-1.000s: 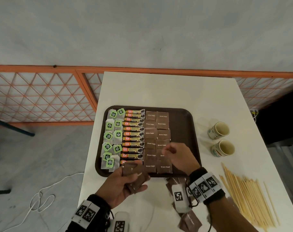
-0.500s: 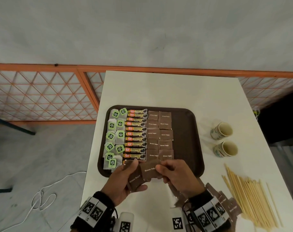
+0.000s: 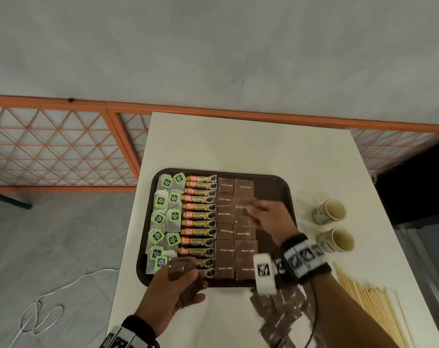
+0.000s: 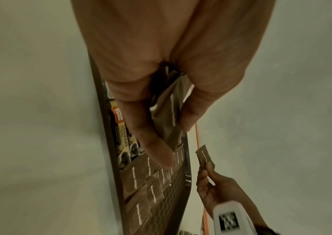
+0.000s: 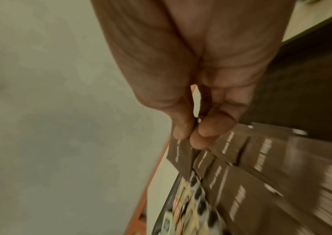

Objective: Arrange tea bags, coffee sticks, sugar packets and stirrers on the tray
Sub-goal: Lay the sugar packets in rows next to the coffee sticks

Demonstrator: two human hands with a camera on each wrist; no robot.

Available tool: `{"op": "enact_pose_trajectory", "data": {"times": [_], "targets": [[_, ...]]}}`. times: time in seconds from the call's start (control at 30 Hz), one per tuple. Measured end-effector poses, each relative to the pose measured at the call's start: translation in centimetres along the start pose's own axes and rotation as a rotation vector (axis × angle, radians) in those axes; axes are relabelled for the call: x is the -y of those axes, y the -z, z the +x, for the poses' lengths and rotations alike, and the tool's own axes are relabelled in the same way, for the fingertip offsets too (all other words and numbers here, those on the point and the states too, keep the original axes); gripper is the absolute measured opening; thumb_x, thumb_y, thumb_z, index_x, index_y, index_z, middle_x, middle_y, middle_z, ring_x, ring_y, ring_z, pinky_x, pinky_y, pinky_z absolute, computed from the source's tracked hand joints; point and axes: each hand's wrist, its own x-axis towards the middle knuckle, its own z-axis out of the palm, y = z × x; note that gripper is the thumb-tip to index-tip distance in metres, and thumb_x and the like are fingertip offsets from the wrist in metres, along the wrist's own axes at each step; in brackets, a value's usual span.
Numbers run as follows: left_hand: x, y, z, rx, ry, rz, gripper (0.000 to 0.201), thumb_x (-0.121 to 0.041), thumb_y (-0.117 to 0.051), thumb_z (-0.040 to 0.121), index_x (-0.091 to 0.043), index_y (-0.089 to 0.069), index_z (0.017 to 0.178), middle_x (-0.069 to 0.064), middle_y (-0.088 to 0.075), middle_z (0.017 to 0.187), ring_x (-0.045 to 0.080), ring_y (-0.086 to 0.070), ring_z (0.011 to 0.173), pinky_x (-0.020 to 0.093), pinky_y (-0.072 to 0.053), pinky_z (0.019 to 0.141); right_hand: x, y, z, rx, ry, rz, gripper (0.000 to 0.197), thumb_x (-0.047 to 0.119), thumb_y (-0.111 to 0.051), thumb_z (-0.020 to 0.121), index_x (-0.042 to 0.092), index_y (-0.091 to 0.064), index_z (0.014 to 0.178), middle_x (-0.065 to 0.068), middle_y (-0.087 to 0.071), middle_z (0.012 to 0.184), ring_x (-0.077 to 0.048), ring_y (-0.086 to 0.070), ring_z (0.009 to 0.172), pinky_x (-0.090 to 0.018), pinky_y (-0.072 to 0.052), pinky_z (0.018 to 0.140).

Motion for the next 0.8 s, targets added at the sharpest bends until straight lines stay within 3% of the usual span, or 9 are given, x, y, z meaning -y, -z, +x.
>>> {"op": "enact_pose_trajectory", "data": {"times": [0.07,0.2,0.27,0.43,0.5,0.6,0.67,0.8], "targets": [[-0.2,0.5,-0.1,0.005,0.035,-0.020,0.024,0.003,-0.057,0.092,-0.005,-0.061,0.115,0.025,-0.072,0.094,0.039,-0.071,0.083,0.043,-0.060,0.066,1.4,-0.1,3.7,-0.022,-0.034,0.003,0.015,0.007,-0.066,0.091,-0.002,-0.070,0.103,-0.013,-0.069,0.082,-0.012,-0.056,0.058,-0.023,-0.050,0.056],[-0.4,1.8,0.0,-0.007,0.054,-0.054,0.028,0.007,-0.060,0.089,-0.002,-0.061,0.115,0.026,-0.070,0.088,0.039,-0.070,0.077,0.042,-0.059,0.061,2.9,-1.4,9.2,-0.103,-0.095,-0.045,0.025,0.009,-0.075,0.085,-0.005,-0.067,0.103,-0.004,-0.060,0.061,-0.007,-0.049,0.044,-0.014,-0.042,0.040],[-0.7,2.3,0.0,-0.016,0.068,-0.066,0.028,0.008,-0.059,0.089,-0.002,-0.061,0.115,0.027,-0.069,0.086,0.039,-0.069,0.075,0.042,-0.059,0.061,2.8,-2.1,11.1,-0.117,-0.121,-0.119,0.024,0.012,-0.075,0.084,-0.002,-0.069,0.102,-0.003,-0.060,0.060,-0.008,-0.050,0.045,-0.016,-0.044,0.046],[-1.1,3.4,0.1,-0.034,0.087,-0.070,0.031,0.007,-0.059,0.089,-0.002,-0.059,0.118,0.026,-0.068,0.088,0.039,-0.068,0.077,0.043,-0.057,0.063,2.0,-3.3,13.6,-0.111,-0.146,-0.388,0.024,0.023,-0.074,0.083,0.001,-0.075,0.091,-0.008,-0.069,0.070,-0.019,-0.059,0.064,-0.035,-0.056,0.068],[-1.2,3.6,0.1,-0.038,0.083,-0.066,0.031,0.007,-0.059,0.089,-0.002,-0.058,0.118,0.025,-0.068,0.088,0.038,-0.069,0.077,0.043,-0.057,0.063,1.7,-3.5,14.0,-0.145,-0.158,-0.525,0.030,0.032,-0.074,0.080,0.002,-0.076,0.085,-0.009,-0.074,0.079,-0.020,-0.063,0.070,-0.029,-0.053,0.059],[-1.4,3.5,0.1,-0.030,0.086,-0.090,0.031,0.007,-0.059,0.089,-0.002,-0.058,0.119,0.025,-0.068,0.088,0.038,-0.069,0.077,0.043,-0.058,0.062,1.3,-3.8,14.3,-0.178,-0.189,-0.623,0.037,0.042,-0.076,0.077,0.006,-0.074,0.085,-0.007,-0.074,0.086,-0.019,-0.063,0.072,-0.021,-0.035,0.044],[-1.4,3.5,0.0,-0.016,0.090,-0.102,0.031,0.006,-0.058,0.090,-0.002,-0.058,0.119,0.025,-0.069,0.092,0.040,-0.070,0.080,0.044,-0.058,0.065,1.2,-3.8,14.5,-0.202,-0.209,-0.588,0.039,0.041,-0.078,0.076,0.004,-0.073,0.088,-0.010,-0.074,0.092,-0.022,-0.065,0.076,-0.021,-0.037,0.046],[-1.6,3.4,-0.1,0.024,0.092,-0.138,0.031,0.007,-0.055,0.090,-0.003,-0.060,0.119,0.028,-0.071,0.100,0.044,-0.070,0.089,0.048,-0.060,0.067,1.2,-4.0,13.4,-0.284,-0.098,-0.598,0.036,0.039,-0.078,0.078,0.007,-0.067,0.091,-0.009,-0.069,0.096,-0.027,-0.065,0.087,-0.030,-0.047,0.066]]}}
